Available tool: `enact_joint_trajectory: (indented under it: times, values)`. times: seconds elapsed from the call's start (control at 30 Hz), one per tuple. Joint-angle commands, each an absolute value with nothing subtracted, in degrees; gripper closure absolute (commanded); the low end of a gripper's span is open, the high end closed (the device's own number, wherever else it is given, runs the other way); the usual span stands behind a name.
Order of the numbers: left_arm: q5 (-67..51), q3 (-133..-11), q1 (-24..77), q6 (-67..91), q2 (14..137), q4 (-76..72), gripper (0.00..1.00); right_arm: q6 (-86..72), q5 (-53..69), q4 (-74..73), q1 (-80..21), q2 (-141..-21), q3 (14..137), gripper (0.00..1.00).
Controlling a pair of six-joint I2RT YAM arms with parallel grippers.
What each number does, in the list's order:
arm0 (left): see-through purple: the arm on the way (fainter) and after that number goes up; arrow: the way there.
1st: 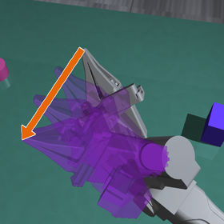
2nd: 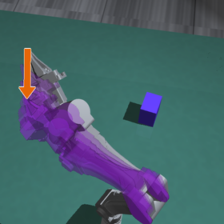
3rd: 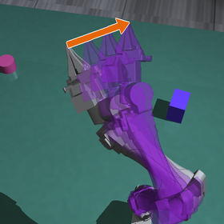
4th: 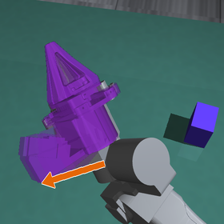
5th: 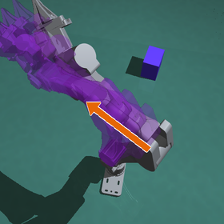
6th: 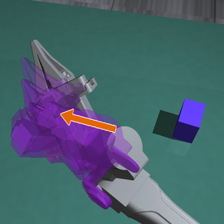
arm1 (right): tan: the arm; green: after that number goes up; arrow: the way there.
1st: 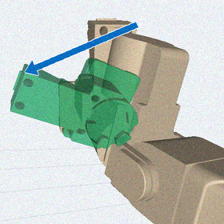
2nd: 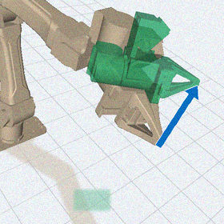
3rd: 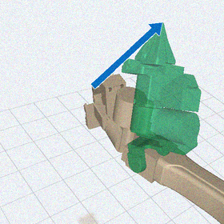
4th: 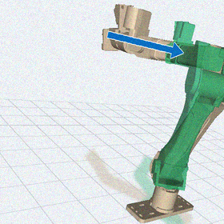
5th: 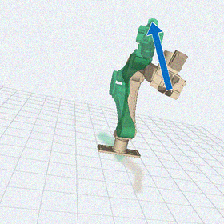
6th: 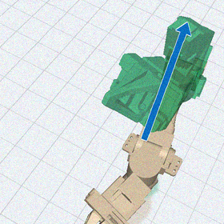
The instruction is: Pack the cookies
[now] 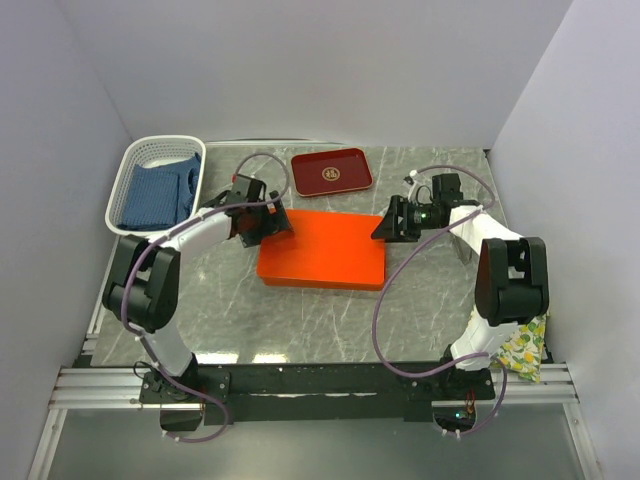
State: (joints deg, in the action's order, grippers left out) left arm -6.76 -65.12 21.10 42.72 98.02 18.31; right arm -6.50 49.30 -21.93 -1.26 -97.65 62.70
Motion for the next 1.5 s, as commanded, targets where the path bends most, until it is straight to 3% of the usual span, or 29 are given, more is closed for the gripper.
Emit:
enact_joint_trajectory:
  times: [0.0,0.4,0.77,1.03,1.13,1.23,1.37,1.47]
  values:
    - [1.74,-69.87,24.08,45.61,99.23,23.37,0.05,-5.54,49.31,-21.89,-1.76,-98.26,65.3,0.29]
    - [12.39,-80.41,29.26,51.32,105.64,32.95,0.01,-5.36,49.31,-21.97,-1.76,-98.17,65.48,0.29]
    - [13.18,-82.09,29.8,51.07,106.17,32.61,0.01,-2.38,46.94,-23.9,-1.14,-95.37,66.8,0.27]
    - [13.45,-83.23,29.88,49.75,106.17,32.7,0.01,4.13,39.11,-23.38,-1.32,-86.67,67.06,0.3]
    - [12.66,-83.14,29.88,49.4,106.52,32.26,0.01,5.27,46.81,-20.93,-1.49,-84.11,65.31,0.42]
    - [11.87,-83.23,29.8,49.04,107.22,31.99,0.01,7.46,62.33,-24.41,-2.46,-86.74,65.56,0.63]
    - [11.25,-83.06,29.8,48.78,107.75,31.64,0.01,14.84,64.87,-32.16,-6.41,-95.42,68.63,0.95]
    - [10.73,-82.62,29.62,48.6,108.19,31.03,0.01,13.37,61.88,-33.4,-7.12,-101.05,68.99,0.98]
